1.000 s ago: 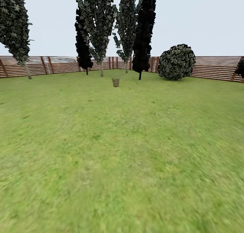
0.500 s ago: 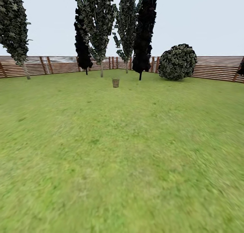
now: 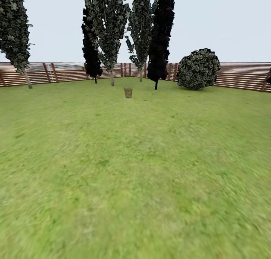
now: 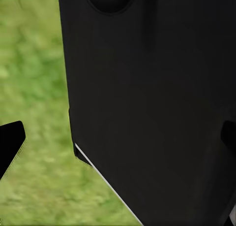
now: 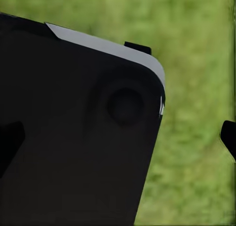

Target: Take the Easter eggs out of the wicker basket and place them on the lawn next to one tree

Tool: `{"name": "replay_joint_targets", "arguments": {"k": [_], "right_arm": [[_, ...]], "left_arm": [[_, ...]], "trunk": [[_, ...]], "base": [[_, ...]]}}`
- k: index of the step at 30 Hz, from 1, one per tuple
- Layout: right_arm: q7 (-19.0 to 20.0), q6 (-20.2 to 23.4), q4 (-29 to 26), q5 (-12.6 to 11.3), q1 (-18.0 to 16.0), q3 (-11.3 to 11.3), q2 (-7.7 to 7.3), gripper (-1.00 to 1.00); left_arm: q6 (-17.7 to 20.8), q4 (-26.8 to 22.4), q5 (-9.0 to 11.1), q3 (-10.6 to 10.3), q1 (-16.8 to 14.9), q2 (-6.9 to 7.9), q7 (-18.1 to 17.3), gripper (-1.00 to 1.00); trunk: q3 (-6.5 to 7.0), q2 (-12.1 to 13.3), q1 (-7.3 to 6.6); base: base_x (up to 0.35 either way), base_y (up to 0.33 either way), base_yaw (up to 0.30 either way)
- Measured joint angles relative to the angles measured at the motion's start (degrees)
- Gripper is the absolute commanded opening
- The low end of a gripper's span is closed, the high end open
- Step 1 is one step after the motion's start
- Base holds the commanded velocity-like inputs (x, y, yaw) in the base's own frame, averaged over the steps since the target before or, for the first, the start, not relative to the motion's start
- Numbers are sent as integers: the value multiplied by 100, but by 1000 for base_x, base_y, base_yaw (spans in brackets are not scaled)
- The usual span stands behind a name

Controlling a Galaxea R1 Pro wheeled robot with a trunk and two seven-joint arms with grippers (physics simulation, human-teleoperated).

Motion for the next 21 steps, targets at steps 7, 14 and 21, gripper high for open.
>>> {"name": "replay_joint_targets", "arguments": {"k": [7,14,21], "right_arm": [[0,0,0,0,0,1,13,100],[0,0,0,-6,0,0,9,100],[0,0,0,1,0,1,8,100]], "left_arm": [[0,2,1,0,0,0,0,100],[0,2,3,0,0,0,0,100],[0,2,2,0,0,0,0,100]], "trunk": [[0,0,0],[0,0,0],[0,0,0]], "base": [[323,0,0],[323,0,0],[323,0,0]]}}
